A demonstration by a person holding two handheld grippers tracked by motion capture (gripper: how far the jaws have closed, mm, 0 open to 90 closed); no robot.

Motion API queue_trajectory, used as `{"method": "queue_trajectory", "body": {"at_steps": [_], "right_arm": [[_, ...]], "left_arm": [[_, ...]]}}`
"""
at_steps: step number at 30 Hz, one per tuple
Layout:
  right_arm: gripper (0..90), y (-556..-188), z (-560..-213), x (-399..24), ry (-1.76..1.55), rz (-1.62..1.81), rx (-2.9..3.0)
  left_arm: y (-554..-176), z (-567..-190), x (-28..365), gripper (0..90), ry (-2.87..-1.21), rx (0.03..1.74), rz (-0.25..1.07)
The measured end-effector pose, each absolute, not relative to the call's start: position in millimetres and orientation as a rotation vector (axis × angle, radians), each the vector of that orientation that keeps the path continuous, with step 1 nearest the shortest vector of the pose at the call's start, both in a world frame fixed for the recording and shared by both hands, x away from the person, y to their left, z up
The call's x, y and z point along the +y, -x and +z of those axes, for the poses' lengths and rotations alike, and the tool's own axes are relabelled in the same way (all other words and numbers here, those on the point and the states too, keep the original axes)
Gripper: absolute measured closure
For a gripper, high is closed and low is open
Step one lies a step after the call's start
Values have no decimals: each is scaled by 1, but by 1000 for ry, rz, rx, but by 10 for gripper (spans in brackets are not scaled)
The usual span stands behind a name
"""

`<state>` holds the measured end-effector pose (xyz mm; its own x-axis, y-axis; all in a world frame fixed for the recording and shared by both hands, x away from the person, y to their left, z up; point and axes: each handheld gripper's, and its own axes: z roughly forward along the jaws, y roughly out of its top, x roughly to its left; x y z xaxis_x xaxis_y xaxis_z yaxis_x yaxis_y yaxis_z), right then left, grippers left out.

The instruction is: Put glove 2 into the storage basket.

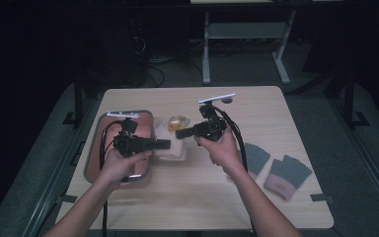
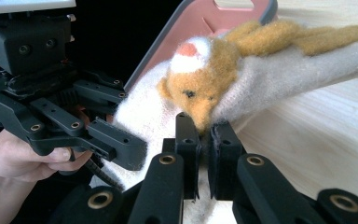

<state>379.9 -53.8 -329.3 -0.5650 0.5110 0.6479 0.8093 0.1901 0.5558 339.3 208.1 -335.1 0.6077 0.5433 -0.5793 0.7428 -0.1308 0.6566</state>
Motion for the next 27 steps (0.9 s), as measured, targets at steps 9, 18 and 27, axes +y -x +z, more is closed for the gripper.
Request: {"method": "queue_trajectory", "body": {"at_steps": [9, 18, 27], "right_arm": [[840, -389, -320, -38, 1223, -1339, -2144], [840, -397, -313, -22, 1191, -1362, -2109], [840, -404, -306, 3, 1150, -1366, -2121]], "left_arm": [[-343, -326, 225, 673, -1771, 1062, -227], [-344, -315, 244, 674, -1757, 1070, -197], [-343, -312, 267, 675, -1729, 1095, -176]]}}
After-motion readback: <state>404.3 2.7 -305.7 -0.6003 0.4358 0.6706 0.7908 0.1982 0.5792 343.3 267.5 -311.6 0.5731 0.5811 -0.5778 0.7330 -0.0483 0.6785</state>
